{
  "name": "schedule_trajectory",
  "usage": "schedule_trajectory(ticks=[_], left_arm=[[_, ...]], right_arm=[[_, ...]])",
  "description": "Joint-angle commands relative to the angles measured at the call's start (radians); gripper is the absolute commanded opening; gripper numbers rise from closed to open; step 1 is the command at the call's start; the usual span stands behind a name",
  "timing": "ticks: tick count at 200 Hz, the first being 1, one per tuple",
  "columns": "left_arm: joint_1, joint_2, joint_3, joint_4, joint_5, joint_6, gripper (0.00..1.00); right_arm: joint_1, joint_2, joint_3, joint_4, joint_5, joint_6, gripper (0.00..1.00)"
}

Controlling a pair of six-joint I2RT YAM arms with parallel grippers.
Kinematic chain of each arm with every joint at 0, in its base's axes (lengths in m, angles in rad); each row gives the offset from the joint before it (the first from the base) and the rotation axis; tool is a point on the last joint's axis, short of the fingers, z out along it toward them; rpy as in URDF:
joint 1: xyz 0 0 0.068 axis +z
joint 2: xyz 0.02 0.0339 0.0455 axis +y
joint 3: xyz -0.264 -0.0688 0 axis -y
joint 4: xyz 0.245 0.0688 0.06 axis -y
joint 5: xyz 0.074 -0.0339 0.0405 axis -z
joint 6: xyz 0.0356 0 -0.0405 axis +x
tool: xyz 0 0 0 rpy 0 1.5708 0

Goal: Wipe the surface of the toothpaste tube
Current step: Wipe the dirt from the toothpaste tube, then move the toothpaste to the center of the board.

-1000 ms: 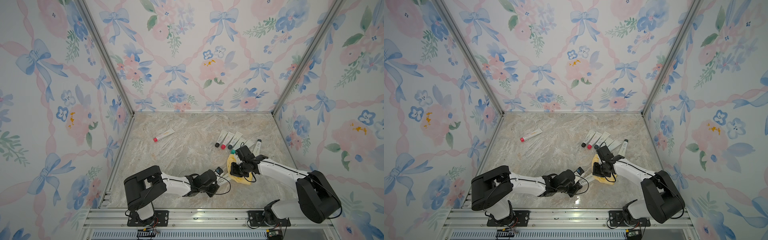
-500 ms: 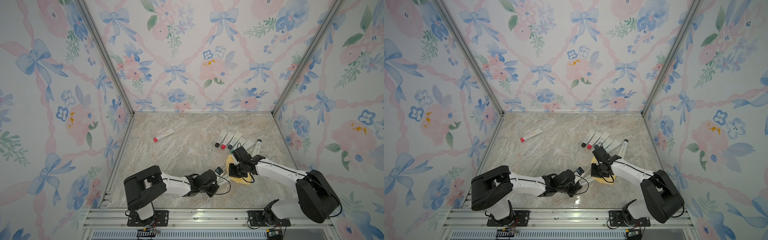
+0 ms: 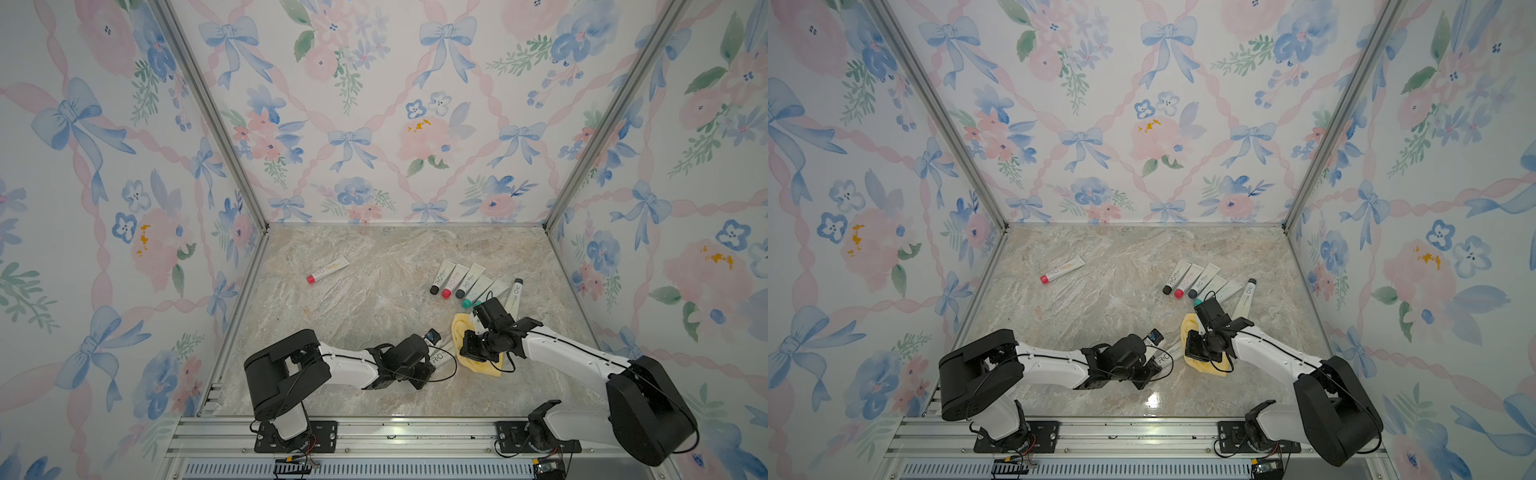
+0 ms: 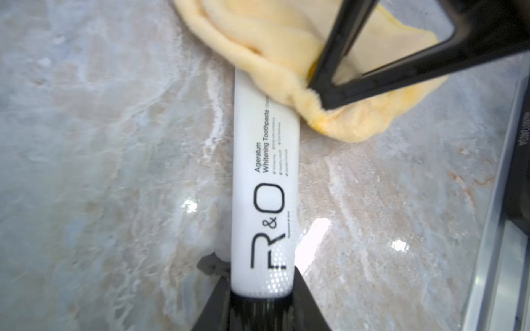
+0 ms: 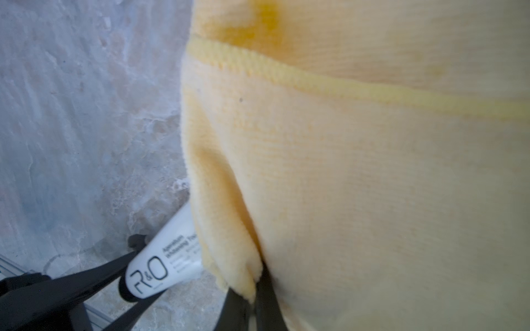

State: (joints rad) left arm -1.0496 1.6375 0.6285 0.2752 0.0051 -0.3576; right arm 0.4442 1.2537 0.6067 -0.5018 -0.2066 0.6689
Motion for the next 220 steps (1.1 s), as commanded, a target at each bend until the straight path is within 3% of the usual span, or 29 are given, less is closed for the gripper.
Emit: schedule_trajectory(ticks=[1,34,83,156,220], left_arm=[[0.088,-0.005,-0.059,-0.139,-0.054,-0.065,0.30],[0.146,-0.003,-0.042,-0.143,-0.062,-0.080,0.30],[0.249,0.085,0.049,-0.182,-0.102,-0.072,0.30],[0.364,0.321,0.367,-0.258,-0.083,-0.003,0.31],[0.392,0.515,0.668,-0.278,-0.004,0.068,0.34]], right_arm=[[-0.069,-0.111,-0.025,-0.147,0.093,-0.028,0.07],[-0.120,-0.221,-0.045,-0.196,0.111,-0.026,0.07],[-0.106,-0.193,-0.071,-0.152,0.081,-0.012,0.07],[-0.064,-0.162,-0.115,-0.081,0.084,0.023,0.07],[-0.032,-0.088,-0.093,-0.032,0.079,0.038,0.07]])
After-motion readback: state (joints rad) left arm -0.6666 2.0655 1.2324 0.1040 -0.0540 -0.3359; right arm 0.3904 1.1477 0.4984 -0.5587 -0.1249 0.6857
